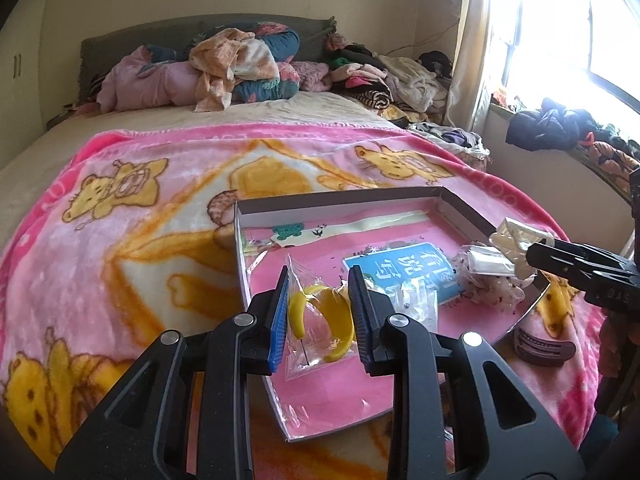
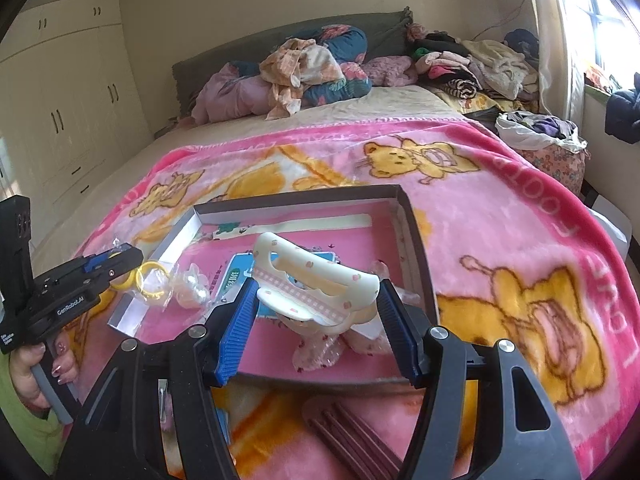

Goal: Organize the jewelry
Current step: 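Carry the bangle bag and claw clip with both tools over the box, then open the right tool to drop the claw clip while the left tool releases the bag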

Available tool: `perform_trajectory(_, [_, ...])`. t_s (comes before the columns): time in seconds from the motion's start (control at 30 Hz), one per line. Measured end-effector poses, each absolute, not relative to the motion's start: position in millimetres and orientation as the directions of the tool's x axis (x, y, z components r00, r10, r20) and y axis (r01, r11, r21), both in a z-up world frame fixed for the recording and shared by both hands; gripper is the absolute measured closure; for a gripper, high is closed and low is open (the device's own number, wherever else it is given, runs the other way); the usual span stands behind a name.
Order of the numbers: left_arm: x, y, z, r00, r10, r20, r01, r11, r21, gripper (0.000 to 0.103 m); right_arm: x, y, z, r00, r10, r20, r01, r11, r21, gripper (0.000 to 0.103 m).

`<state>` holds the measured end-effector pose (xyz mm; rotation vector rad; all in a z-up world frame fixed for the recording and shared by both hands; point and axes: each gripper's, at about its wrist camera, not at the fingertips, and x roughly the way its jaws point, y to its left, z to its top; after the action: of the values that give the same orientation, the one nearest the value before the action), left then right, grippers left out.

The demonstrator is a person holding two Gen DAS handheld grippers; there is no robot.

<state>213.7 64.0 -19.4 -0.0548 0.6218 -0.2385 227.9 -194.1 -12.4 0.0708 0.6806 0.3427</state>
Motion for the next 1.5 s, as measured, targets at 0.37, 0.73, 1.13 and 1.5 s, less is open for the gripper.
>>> perform_trajectory(0.37, [221.6, 61.8, -25.9, 0.777, -0.259, -0.574, 0.204, 0.966, -0.159, 0.082, 247.4, -177.1, -25.4, 0.69, 0.342, -0.638, -0.318, 0.935, 0.157, 0.045])
perform_trajectory(0.73, [228.6, 53.1, -37.6, 0.76, -0.281, -0.586, 0.219, 0.96, -0.176, 0.082, 257.4, -164.6, -38.0, 0.665, 0.347, -0.661, -0.344, 0.928, 0.14, 0.044])
perform_trajectory(1.13, [228.3, 46.7, -45.3, 0.747, -0.285, -0.6, 0.231, 0.958, -0.168, 0.082, 260.5, -159.2, -46.4, 0.64, 0.355, -0.681, -0.356, 0.923, 0.147, 0.043])
perform_trajectory(1.5, [226.3, 46.2, -46.5, 0.748, -0.286, -0.6, 0.235, 0.958, -0.164, 0.082, 248.0, -172.5, -40.0, 0.658, 0.365, -0.658, -0.327, 0.926, 0.187, 0.032])
